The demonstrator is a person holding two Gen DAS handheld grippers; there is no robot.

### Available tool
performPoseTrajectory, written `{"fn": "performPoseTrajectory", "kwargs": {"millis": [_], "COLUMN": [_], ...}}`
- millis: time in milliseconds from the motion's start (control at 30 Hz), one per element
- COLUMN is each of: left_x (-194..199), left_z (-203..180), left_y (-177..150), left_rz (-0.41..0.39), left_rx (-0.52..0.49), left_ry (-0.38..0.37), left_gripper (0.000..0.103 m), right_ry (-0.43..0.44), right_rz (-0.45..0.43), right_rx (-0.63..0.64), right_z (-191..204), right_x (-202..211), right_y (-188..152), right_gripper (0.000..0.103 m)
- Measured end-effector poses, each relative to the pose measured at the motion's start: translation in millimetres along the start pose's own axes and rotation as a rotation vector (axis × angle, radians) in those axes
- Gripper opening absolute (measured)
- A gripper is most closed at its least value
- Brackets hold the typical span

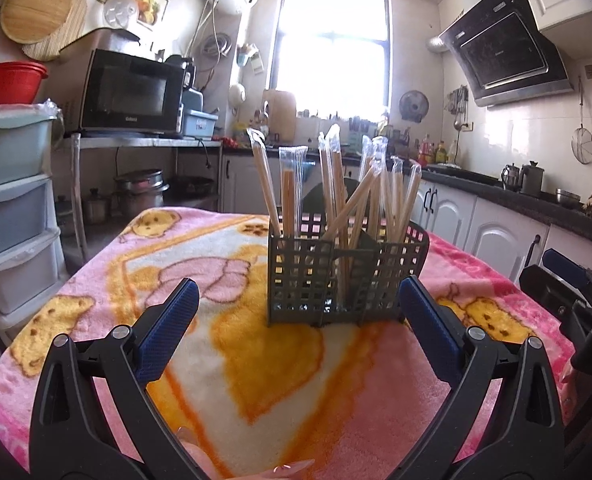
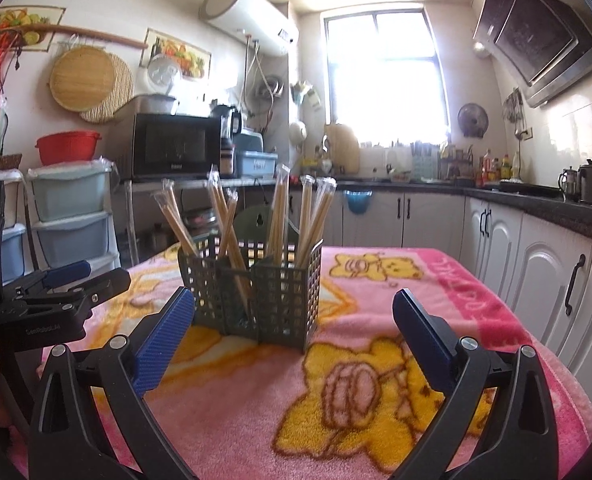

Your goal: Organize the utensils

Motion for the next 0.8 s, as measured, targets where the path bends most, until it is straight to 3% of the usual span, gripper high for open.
{"fn": "performPoseTrajectory", "kwargs": {"millis": [300, 800], "left_x": [1, 1], "left_z": [-1, 2], "left_y": [0, -1], "left_rz": [-0.019, -0.02], "left_rx": [-0.007, 0.003], "left_ry": [0.008, 0.009], "left_gripper": [0.093, 0.093], "right_ry": [-0.024, -0.023], "right_rz": [-0.053, -0.054], "right_rx": [0.058, 0.101], "right_z": [12, 23], "right_x": [9, 10], "right_y": [2, 0], "right_gripper": [0.097, 0.097]}}
Point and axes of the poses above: each gripper's, at about its wrist camera, not at the fingertips, and x roughly against the way its jaws point, z to its left, y to its top, the point moved 7 cm from there along -x, roughly the way its jaws point, and after that the axes turned 3 degrees about -x, right-handed, at the moved point
